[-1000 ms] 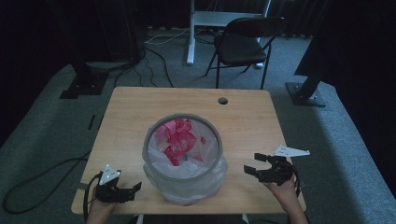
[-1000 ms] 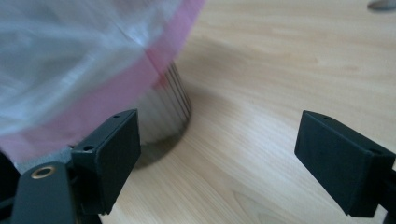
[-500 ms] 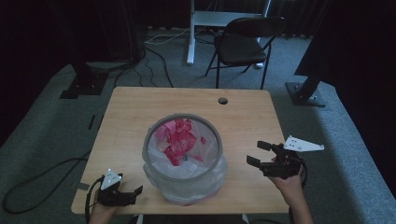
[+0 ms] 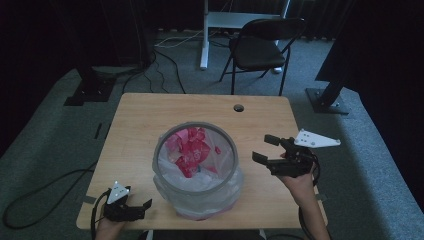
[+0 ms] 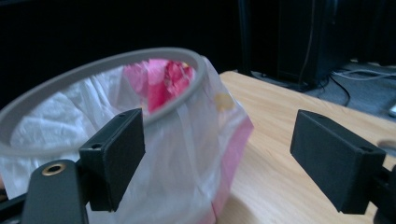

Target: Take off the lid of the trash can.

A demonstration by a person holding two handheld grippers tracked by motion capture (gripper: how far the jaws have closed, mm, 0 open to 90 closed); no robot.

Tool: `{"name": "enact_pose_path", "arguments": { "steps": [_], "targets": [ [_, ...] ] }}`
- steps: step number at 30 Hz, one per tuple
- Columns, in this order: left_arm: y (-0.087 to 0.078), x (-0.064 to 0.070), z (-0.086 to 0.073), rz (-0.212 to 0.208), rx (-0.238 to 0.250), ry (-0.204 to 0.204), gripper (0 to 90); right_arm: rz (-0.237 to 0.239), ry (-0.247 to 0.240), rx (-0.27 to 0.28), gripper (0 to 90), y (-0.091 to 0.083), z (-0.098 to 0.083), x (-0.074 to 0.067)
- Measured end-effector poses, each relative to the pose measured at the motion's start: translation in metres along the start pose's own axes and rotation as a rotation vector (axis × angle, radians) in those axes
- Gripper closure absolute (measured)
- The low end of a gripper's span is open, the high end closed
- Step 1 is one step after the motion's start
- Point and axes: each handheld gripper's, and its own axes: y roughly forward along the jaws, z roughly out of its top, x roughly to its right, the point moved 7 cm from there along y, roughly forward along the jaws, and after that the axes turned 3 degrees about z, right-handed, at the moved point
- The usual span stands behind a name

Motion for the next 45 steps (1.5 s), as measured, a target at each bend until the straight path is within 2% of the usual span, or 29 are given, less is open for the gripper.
{"name": "enact_pose_path", "arguments": {
  "steps": [9,15,21,23,25,31,38,42,45],
  "targets": [
    [0.001,0.001,-0.001,-0.002,-0.006,0.012,0.6,0.036,-0.086,-0.049,18.4,0.028,0.028,-0.01],
    [0.002,0.002,-0.001,-0.006,-0.012,0.015,0.6,0.074,-0.109,-0.083,19.6,0.045,0.04,-0.012],
    [0.002,0.002,-0.001,-0.008,-0.012,0.017,0.6,0.087,-0.131,-0.139,22.4,0.066,0.046,-0.011],
    [0.001,0.001,-0.001,-0.006,-0.009,0.016,0.6,0.098,-0.142,-0.16,27.8,0.073,0.046,-0.012],
    [0.001,0.001,-0.001,-0.002,-0.006,0.016,0.6,0.073,-0.17,-0.162,35.0,0.079,0.047,-0.011],
    [0.001,0.0,-0.001,-0.008,-0.004,0.014,0.6,0.071,-0.141,-0.181,50.2,0.095,0.049,-0.004],
    [0.0,-0.001,-0.001,-0.002,0.0,0.006,0.6,0.089,-0.141,-0.271,54.9,0.111,0.05,-0.004],
    [0.0,-0.001,-0.001,-0.004,-0.001,0.008,0.6,0.105,-0.139,-0.326,60.8,0.119,0.047,-0.005],
    [0.001,-0.001,-0.001,-0.001,-0.003,0.01,0.6,0.093,-0.141,-0.352,62.5,0.121,0.045,-0.006]
  ]
}}
